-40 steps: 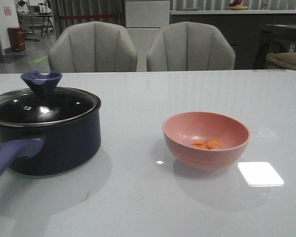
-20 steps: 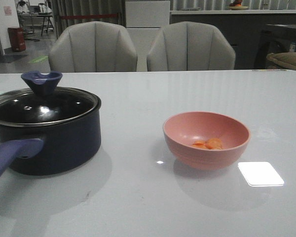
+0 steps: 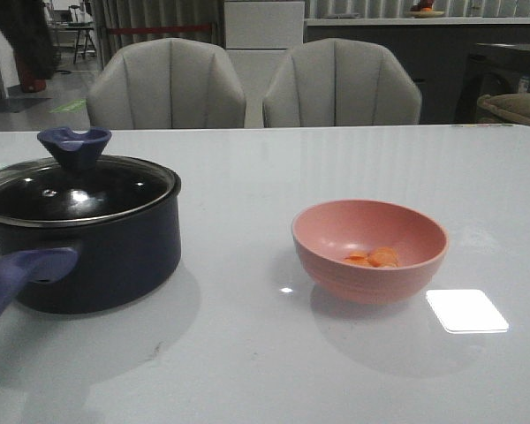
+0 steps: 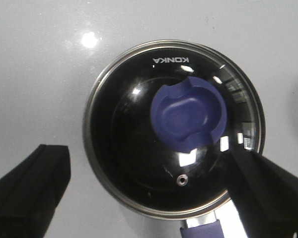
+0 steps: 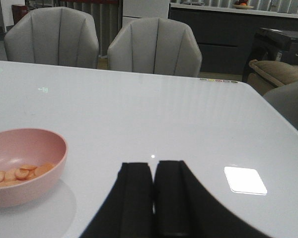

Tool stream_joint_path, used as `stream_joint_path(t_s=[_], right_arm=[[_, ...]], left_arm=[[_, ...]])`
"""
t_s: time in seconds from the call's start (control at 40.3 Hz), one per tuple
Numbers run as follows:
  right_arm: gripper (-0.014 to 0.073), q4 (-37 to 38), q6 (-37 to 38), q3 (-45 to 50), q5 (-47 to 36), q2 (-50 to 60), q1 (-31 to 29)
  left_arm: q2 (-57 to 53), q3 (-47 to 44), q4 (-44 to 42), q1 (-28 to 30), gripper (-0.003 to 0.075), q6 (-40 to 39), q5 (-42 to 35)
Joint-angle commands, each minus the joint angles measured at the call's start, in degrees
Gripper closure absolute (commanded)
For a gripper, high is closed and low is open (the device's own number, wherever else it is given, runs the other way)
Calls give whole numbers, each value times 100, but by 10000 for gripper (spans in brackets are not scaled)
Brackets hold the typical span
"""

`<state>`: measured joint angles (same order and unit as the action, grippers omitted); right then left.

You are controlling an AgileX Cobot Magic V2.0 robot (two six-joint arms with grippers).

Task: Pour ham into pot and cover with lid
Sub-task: 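Lower the left gripper onto the purple lid knob and grasp it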

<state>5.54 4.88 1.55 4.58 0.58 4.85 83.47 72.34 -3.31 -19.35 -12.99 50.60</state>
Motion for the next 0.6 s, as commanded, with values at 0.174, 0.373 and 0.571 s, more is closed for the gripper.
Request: stream_joint_path(t_s=[0.174,0.373,0.571], right_arm=[[443,56,-41,-32,-502,118,2],[443,56,-41,-32,-502,118,2],[443,56,-41,-32,-502,118,2]], left_arm=[[866,1184,-277,-290,62,-597,577],[1447,1721,-91,-290,62,-597,1037],[1741,1822,-12,-290,62,-617,1117]])
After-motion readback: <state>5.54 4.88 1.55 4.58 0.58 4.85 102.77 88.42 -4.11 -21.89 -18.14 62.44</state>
